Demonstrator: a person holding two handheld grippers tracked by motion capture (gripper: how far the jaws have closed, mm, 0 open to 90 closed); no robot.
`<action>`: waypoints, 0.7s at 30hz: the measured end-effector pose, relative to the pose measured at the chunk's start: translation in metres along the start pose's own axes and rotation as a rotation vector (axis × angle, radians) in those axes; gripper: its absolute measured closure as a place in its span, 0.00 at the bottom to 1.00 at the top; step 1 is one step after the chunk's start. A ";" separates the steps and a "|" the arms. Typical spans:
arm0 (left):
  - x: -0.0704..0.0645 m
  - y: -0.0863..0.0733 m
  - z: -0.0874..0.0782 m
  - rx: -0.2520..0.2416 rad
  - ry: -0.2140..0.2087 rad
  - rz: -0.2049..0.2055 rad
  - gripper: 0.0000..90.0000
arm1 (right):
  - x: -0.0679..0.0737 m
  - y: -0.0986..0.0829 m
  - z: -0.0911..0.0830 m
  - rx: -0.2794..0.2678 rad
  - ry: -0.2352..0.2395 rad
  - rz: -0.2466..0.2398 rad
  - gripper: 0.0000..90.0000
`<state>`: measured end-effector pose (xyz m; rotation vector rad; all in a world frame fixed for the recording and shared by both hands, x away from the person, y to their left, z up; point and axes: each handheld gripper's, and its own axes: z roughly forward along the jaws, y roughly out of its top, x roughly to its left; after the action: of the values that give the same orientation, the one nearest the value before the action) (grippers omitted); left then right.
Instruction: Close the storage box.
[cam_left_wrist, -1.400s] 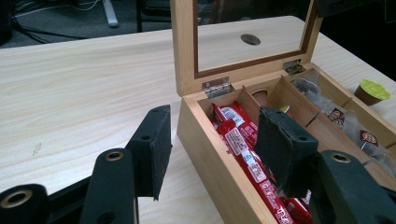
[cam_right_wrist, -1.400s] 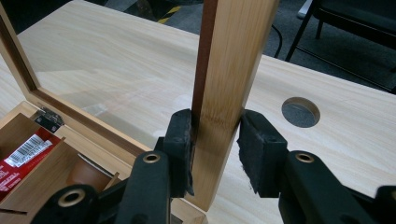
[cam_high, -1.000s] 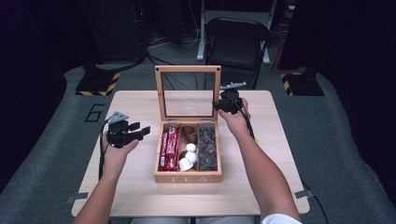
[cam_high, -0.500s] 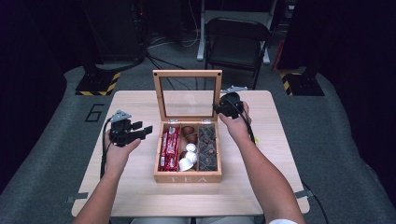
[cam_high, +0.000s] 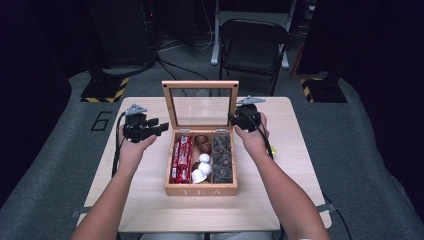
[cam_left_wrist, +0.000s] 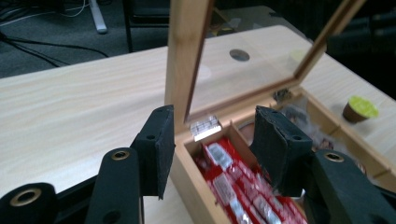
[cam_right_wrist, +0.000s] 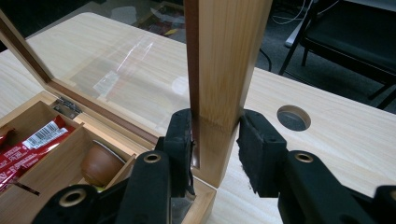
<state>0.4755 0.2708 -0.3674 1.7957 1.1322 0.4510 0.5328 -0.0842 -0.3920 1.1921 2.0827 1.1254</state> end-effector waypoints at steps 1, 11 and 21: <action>0.001 0.004 0.001 -0.001 0.000 -0.005 0.55 | 0.000 0.000 0.000 -0.001 0.000 0.000 0.72; 0.000 0.028 0.015 0.006 0.040 0.027 0.58 | 0.001 -0.002 -0.002 -0.008 0.002 0.002 0.72; -0.005 0.041 0.017 -0.036 0.064 0.043 0.62 | 0.003 -0.004 -0.004 -0.014 0.003 -0.002 0.72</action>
<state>0.5052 0.2523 -0.3397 1.7882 1.1234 0.5543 0.5261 -0.0843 -0.3931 1.1818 2.0743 1.1399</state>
